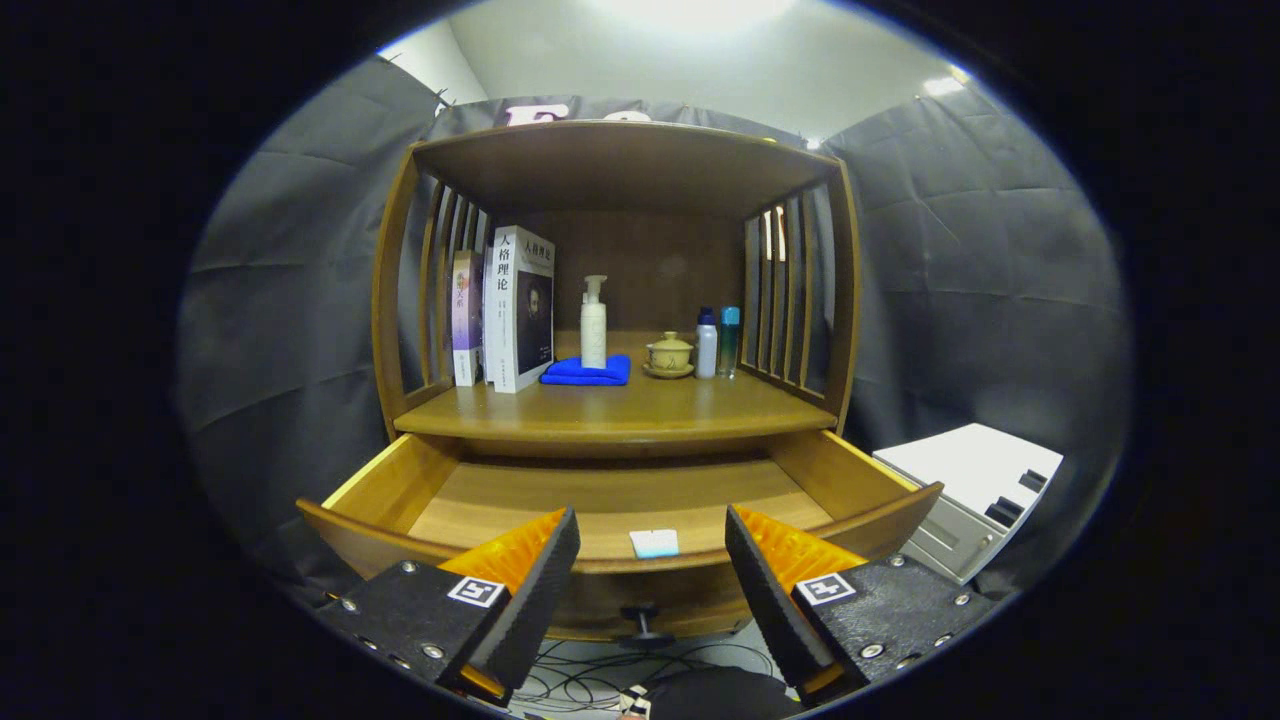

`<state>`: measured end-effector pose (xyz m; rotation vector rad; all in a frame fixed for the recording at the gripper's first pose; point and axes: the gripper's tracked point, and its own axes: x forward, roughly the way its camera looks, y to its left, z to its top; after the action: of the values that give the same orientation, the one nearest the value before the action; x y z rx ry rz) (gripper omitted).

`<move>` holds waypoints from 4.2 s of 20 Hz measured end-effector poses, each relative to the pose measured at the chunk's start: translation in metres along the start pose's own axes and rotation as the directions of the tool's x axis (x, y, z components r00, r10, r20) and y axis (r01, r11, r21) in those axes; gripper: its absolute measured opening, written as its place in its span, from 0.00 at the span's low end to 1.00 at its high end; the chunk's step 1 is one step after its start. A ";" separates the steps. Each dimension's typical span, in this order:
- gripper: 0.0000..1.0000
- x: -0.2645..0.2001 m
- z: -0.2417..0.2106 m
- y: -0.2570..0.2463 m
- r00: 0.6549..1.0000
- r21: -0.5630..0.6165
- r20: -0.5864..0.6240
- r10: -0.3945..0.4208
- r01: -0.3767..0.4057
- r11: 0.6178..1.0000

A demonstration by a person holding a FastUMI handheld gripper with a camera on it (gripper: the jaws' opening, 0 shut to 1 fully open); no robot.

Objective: Pull open the drawer, take out the items inside it, and place them on the countertop above the cabinet.

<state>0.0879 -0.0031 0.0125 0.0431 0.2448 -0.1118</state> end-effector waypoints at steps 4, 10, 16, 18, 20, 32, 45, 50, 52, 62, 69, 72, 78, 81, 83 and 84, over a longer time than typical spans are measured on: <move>0.92 0.028 0.011 0.000 0.996 -0.032 -0.078 -0.034 0.031 0.999; 0.93 0.065 -0.007 -0.015 0.963 -0.005 -0.245 -0.109 0.111 0.994; 0.93 0.101 -0.043 -0.021 0.903 -0.011 -0.417 -0.105 0.110 0.994; 0.93 0.106 -0.057 -0.025 0.878 -0.007 -0.466 -0.109 0.119 0.993; 0.93 0.109 -0.070 -0.031 0.849 -0.016 -0.513 -0.125 0.136 0.991; 0.93 0.122 -0.127 -0.024 0.691 -0.047 -0.714 -0.112 0.112 0.993; 0.82 0.107 -0.162 -0.017 0.501 0.003 -0.865 -0.045 0.096 0.995; 0.52 0.107 -0.160 -0.009 0.530 0.003 -0.847 -0.038 0.076 0.997; 0.46 0.108 -0.159 -0.008 0.553 -0.016 -0.832 -0.051 0.068 0.998; 0.38 0.117 -0.122 -0.012 0.720 -0.024 -0.688 -0.093 0.105 0.994; 0.38 0.115 -0.086 -0.022 0.812 -0.005 -0.571 -0.119 0.141 0.990; 0.38 0.112 -0.076 -0.022 0.836 -0.002 -0.536 -0.117 0.137 0.991; 0.38 0.112 -0.041 -0.021 0.894 0.016 -0.430 -0.122 0.143 0.990; 0.38 0.117 -0.021 -0.023 0.919 0.020 -0.374 -0.127 0.145 0.989; 0.38 0.119 -0.012 -0.025 0.925 0.011 -0.356 -0.134 0.147 0.989; 0.38 0.122 -0.007 -0.025 0.929 0.012 -0.344 -0.134 0.147 0.989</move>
<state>0.2009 -0.0406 -0.0247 0.0829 0.5957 -0.2525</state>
